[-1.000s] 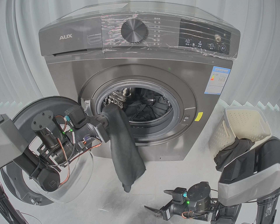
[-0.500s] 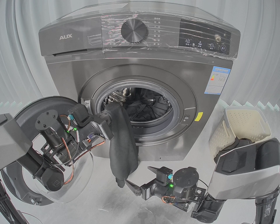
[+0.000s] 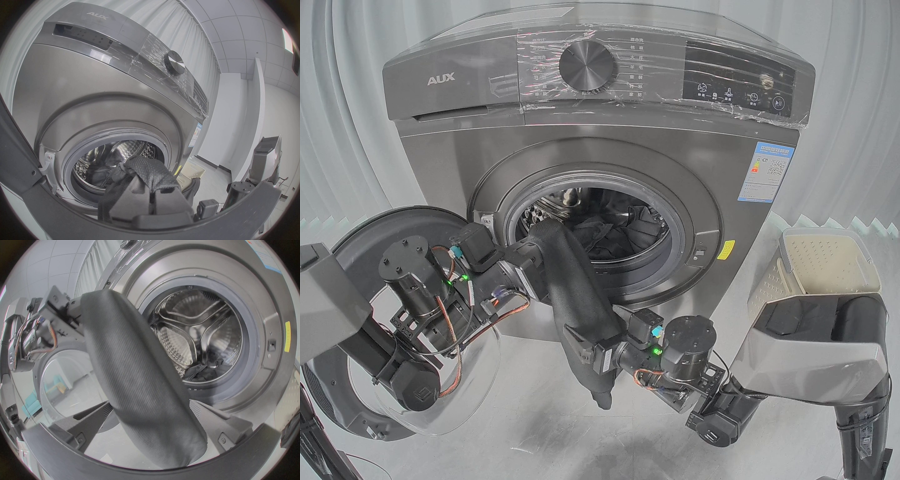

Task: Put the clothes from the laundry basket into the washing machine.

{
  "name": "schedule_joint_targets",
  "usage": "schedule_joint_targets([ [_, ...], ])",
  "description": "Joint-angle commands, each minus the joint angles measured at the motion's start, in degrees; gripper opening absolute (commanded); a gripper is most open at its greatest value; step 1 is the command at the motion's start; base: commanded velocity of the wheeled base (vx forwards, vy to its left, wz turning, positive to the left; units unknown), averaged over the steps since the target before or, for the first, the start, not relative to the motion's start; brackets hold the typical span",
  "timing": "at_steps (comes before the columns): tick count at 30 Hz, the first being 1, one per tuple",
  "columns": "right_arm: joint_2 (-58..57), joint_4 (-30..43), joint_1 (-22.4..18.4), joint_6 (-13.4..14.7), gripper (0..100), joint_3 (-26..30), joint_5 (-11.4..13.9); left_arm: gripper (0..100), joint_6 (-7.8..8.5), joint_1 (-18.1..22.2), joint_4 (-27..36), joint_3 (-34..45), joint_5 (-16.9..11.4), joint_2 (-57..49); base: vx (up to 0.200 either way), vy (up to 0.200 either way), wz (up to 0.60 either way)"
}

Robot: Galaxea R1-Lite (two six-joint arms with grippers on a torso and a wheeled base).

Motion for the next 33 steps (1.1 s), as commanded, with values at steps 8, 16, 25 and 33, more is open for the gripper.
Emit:
schedule_joint_targets([
  [8,-1.72,0.71,-4.66,-1.02,100,-2.4,-0.89,0,0.01,-0.73,-0.05,1.47,-0.38,-0.06,0.0,0.0,0.0],
  [16,-1.72,1.59,-7.38,-1.02,100,-1.96,-1.86,0,-0.16,-0.73,-0.05,1.12,-0.29,0.12,0.0,0.0,0.0],
  [25,-0.66,2.64,-10.99,-1.02,100,-3.1,-2.47,0,-0.34,-0.38,-0.05,1.21,-0.56,-0.5,0.0,0.0,0.0],
  [33,0.13,2.56,-12.31,-1.02,100,-3.54,-2.47,0,-0.43,-0.64,-0.05,1.47,-0.73,-0.5,0.0,0.0,0.0],
])
